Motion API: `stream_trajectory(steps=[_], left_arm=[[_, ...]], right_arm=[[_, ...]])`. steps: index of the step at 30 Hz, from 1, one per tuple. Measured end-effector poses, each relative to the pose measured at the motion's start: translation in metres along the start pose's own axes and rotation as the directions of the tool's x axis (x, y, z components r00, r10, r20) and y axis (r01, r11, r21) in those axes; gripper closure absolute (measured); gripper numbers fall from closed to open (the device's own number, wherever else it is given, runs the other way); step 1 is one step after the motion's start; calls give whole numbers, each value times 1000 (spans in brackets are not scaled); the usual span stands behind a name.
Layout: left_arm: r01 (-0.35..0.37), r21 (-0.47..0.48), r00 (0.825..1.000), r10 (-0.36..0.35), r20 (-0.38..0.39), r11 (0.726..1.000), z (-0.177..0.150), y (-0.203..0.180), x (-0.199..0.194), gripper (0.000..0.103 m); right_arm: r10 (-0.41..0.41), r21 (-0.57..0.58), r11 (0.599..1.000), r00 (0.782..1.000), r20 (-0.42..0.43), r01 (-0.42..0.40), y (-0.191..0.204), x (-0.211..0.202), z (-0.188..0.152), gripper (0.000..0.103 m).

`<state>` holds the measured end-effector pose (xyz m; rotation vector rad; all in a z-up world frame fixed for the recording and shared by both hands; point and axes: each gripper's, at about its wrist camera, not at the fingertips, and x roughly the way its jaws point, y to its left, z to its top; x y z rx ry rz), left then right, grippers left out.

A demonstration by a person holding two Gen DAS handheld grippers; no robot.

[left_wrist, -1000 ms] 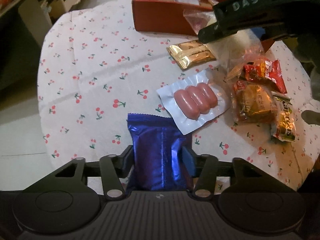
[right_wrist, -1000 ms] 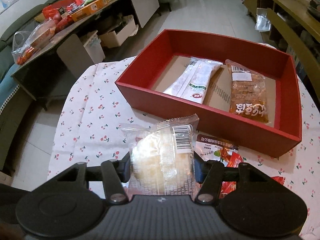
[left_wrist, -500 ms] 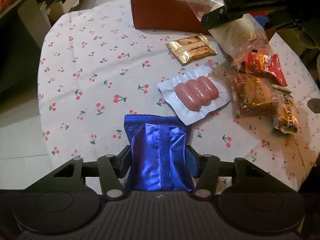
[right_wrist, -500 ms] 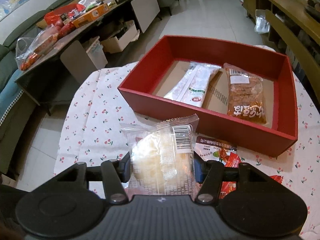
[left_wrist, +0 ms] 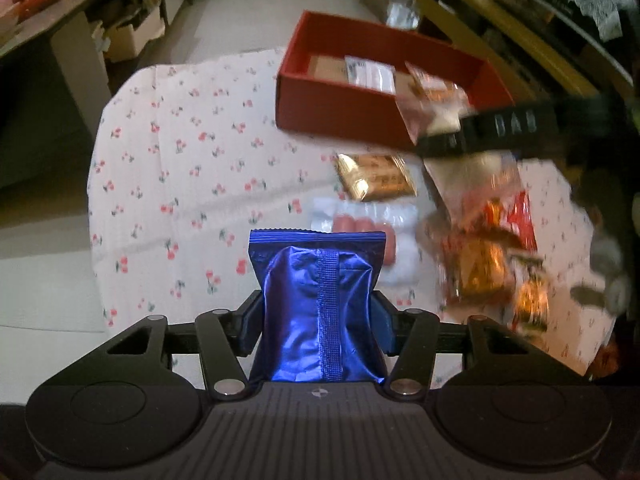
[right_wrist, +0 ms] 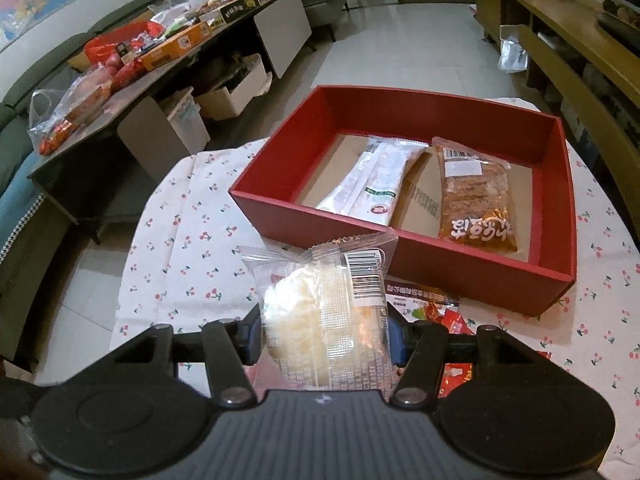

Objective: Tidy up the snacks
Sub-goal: 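Carry the blue packet and wrapped bun over the red box with both tools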

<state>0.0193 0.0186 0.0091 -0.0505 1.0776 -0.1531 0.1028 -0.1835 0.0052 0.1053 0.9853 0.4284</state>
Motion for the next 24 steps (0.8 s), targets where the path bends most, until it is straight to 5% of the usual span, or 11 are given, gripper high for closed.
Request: stream_trajectory(steps=[5, 24], left_arm=[[35, -52, 999, -34, 31, 998, 23, 9, 9, 41], [27, 8, 994, -27, 110, 1000, 85, -9, 40, 41]], right_arm=[[-27, 0, 1000, 1000, -10, 27, -3, 4, -1, 36], [-96, 24, 995, 995, -2, 96, -14, 3, 4, 36]])
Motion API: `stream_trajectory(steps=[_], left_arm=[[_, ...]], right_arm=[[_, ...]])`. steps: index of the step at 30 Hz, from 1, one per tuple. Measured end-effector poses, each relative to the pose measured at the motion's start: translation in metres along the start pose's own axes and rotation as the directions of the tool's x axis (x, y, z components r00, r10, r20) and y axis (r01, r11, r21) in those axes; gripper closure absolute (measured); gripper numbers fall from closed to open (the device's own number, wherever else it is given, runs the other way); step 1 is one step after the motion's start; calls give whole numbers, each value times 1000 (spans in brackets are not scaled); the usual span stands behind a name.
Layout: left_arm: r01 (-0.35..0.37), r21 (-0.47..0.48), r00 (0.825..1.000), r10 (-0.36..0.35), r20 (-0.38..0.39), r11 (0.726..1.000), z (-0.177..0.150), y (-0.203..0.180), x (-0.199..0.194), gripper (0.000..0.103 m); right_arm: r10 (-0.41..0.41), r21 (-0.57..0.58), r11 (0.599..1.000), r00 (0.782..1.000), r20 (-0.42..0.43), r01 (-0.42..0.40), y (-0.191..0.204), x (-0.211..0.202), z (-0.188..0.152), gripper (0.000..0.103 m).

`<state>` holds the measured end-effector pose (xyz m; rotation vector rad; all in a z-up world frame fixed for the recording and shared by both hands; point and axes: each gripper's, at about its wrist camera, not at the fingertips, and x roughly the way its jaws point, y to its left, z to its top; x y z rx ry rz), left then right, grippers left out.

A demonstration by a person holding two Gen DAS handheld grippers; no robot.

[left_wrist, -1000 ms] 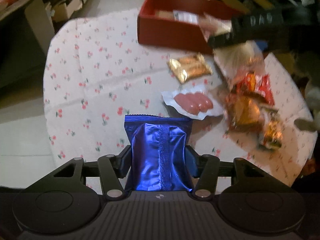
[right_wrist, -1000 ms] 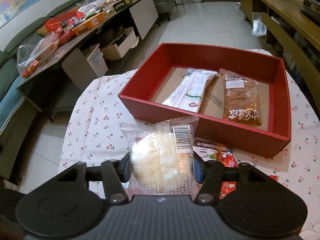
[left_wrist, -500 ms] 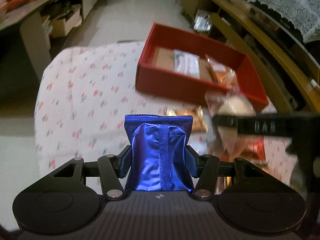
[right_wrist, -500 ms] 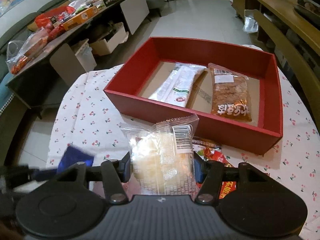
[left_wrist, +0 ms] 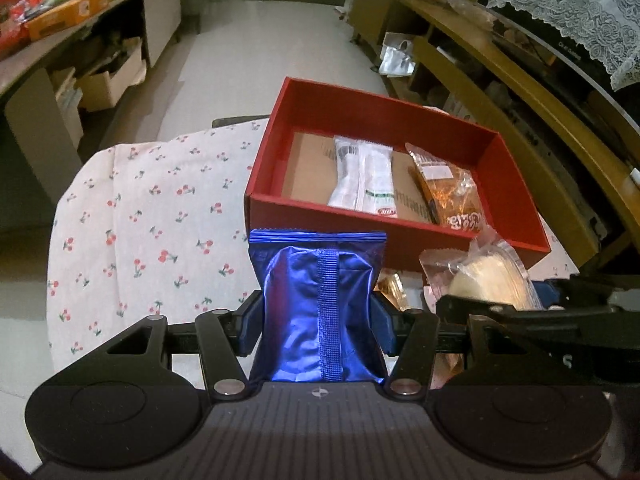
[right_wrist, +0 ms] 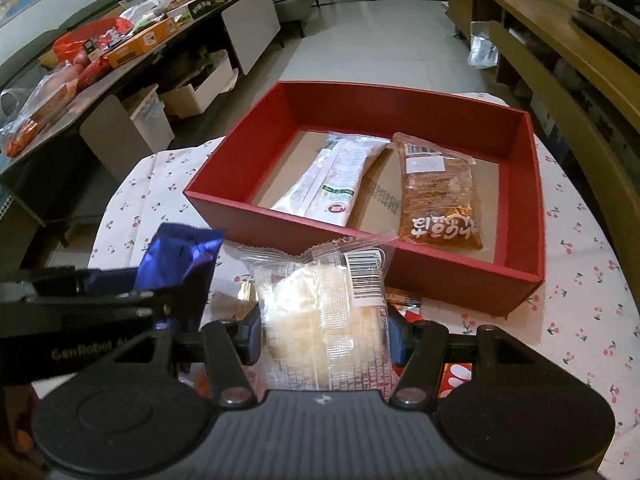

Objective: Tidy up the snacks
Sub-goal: 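Carry the blue packet and wrapped bun over the red box with both tools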

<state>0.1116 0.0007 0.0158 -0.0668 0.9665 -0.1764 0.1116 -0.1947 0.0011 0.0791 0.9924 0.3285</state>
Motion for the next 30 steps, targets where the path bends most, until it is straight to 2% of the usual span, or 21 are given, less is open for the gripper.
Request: stream_trajectory(steps=[16, 30], left_arm=[[1, 24, 998, -2, 65, 1000, 30, -18, 5, 41], [-15, 33, 991, 10, 136, 999, 66, -31, 14, 42]], right_arm=[[-40, 91, 995, 995, 93, 32, -14, -13, 19, 36], [-104, 153, 985, 977, 187, 76, -29, -14, 49, 36]])
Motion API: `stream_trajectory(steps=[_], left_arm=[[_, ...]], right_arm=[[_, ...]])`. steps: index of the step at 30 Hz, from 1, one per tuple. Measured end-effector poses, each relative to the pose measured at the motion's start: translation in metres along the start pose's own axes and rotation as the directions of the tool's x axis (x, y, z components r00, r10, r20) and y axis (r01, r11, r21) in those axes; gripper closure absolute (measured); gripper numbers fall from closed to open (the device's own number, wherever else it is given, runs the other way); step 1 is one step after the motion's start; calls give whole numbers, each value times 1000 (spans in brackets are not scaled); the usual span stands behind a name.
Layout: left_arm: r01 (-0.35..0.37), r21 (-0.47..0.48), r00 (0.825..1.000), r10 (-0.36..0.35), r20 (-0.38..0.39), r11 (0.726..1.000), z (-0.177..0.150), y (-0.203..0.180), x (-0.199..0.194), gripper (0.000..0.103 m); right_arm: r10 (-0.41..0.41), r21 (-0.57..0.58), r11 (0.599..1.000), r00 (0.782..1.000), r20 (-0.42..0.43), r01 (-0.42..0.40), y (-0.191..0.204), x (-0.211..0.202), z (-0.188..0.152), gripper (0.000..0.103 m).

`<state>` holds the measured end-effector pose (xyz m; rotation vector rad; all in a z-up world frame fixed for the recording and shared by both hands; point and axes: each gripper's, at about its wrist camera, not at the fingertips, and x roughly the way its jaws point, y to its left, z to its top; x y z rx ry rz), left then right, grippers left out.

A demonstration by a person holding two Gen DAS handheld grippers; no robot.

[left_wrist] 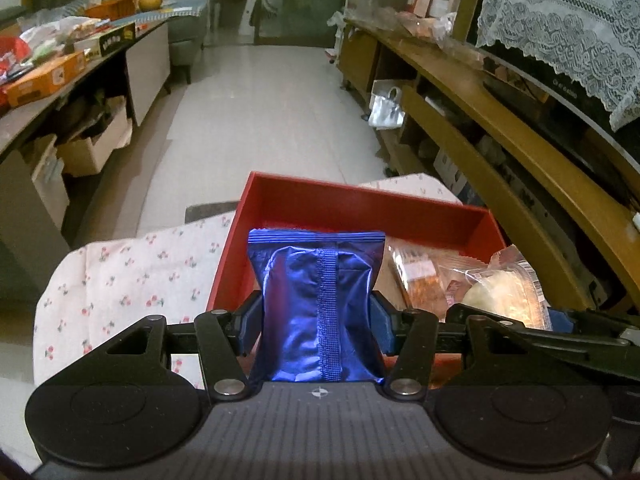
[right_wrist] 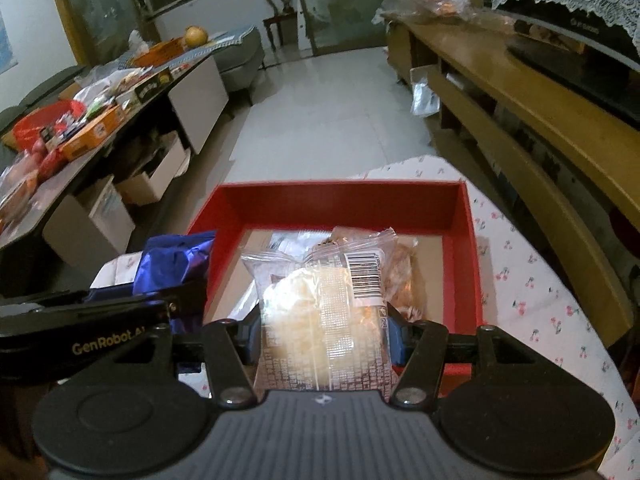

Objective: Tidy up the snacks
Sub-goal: 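Carry the blue packet and wrapped bun over the red box with both tools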

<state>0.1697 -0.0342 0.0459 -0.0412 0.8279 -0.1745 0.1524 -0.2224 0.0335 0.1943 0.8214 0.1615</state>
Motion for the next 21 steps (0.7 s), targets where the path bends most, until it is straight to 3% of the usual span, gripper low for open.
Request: stream_trajectory(steps=[8, 21], left_arm=[[-10, 2, 1000, 10, 16, 1000, 15, -6, 16, 42], [-34, -4, 999, 34, -12, 999, 18, -5, 34, 42]], right_arm=[[-23, 30, 999, 999, 41, 21, -8, 14, 16, 36], [-42, 39, 998, 999, 24, 41, -12, 39, 22, 36]])
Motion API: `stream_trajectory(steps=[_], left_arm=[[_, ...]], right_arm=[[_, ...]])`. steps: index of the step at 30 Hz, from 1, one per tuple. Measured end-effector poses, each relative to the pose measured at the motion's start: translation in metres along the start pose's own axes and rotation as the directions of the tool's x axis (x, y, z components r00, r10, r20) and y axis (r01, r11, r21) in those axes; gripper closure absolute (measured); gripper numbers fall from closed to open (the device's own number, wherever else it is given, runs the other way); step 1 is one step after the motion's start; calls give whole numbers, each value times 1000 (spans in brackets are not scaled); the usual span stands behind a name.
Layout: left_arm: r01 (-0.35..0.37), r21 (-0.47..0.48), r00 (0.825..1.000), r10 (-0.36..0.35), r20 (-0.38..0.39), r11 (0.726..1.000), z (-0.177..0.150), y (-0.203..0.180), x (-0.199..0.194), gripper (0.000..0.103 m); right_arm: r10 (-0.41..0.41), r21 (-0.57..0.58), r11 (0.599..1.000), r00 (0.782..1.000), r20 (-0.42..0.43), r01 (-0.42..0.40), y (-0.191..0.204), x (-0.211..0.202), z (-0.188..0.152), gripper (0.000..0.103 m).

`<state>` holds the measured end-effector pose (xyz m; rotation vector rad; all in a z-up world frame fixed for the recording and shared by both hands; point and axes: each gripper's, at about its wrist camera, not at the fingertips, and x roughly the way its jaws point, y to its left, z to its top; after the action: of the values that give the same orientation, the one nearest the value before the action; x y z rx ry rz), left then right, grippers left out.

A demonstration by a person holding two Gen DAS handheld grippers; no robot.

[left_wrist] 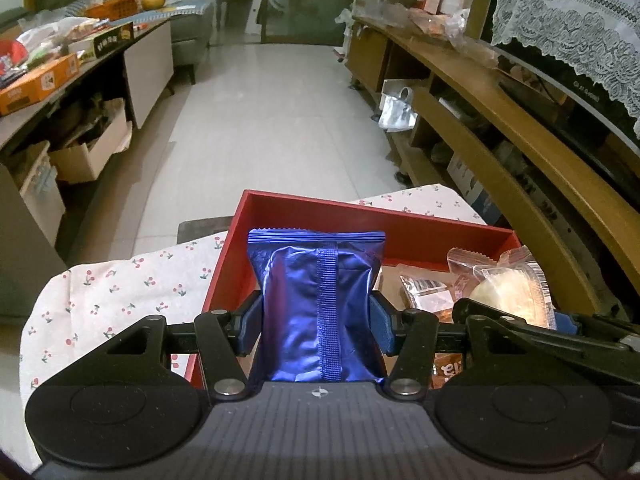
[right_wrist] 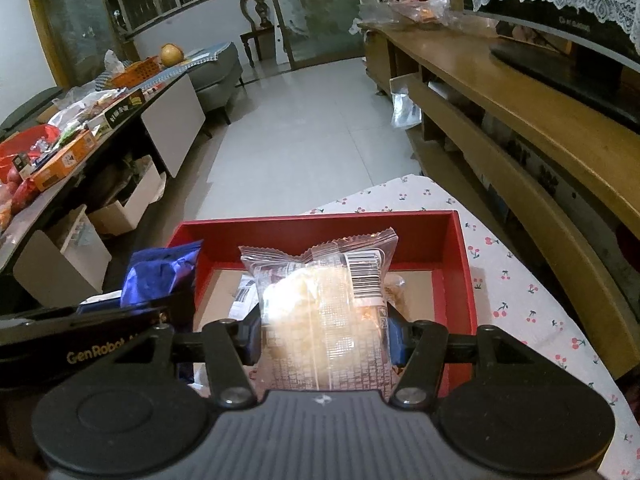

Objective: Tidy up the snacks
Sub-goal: 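Carry the blue packet and wrapped bun over the red box with both tools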

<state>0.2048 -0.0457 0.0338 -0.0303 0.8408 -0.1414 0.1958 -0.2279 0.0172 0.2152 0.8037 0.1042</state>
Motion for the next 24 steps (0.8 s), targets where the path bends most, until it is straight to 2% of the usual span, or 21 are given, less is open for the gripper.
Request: stream_trajectory(steps=[24], left_arm=[[-42, 10, 996, 43, -79, 999, -10, -1, 31, 42]], right_arm=[[-31, -23, 999, 997, -72, 30, -2, 36, -8, 36]])
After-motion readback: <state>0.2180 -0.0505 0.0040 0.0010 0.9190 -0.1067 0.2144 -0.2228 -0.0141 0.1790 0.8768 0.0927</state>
